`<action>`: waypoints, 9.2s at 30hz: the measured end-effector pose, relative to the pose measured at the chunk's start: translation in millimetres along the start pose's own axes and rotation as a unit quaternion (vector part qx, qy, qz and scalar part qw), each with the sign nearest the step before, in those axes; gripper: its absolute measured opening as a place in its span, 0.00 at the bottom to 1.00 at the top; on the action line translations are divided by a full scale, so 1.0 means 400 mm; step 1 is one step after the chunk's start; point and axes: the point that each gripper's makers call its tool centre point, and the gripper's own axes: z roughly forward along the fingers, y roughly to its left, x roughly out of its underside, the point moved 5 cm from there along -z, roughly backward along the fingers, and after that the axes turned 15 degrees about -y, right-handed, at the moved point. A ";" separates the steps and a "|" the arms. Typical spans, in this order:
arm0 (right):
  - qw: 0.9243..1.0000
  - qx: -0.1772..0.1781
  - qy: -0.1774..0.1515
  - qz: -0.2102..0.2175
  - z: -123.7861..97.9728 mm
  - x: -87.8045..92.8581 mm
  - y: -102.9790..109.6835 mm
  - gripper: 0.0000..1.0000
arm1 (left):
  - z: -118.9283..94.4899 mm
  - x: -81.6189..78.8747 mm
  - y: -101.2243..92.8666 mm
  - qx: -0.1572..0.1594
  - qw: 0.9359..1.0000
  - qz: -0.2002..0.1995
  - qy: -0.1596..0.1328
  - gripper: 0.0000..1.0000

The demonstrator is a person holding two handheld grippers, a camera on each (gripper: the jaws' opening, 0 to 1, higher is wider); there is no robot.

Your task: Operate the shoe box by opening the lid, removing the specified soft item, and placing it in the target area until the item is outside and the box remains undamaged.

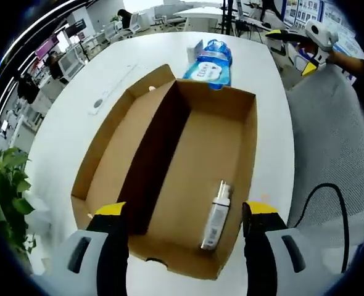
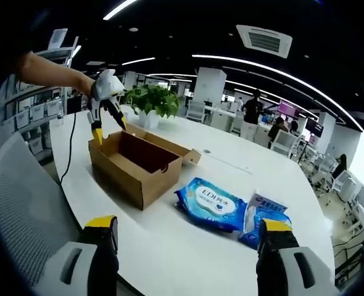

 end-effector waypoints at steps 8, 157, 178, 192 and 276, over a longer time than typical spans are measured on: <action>1.000 -0.001 0.000 -0.003 0.001 -0.001 0.002 0.93 | 0.031 0.022 -0.007 0.047 0.998 0.012 0.040 0.79; 0.999 0.031 -0.013 0.004 -0.025 -0.006 -0.027 0.84 | 0.087 0.072 -0.036 0.057 0.992 0.055 0.096 0.19; 0.999 0.018 -0.042 0.023 -0.020 -0.078 -0.024 0.69 | 0.041 -0.079 -0.053 0.048 0.994 0.094 0.034 0.19; 0.998 -0.003 -0.058 0.013 -0.003 -0.113 0.000 0.65 | 0.033 -0.195 -0.113 0.074 0.985 0.153 -0.007 0.19; 0.979 -0.173 -0.103 -0.016 0.080 -0.169 0.145 0.28 | 0.023 -0.366 -0.326 0.220 0.937 0.245 -0.112 0.19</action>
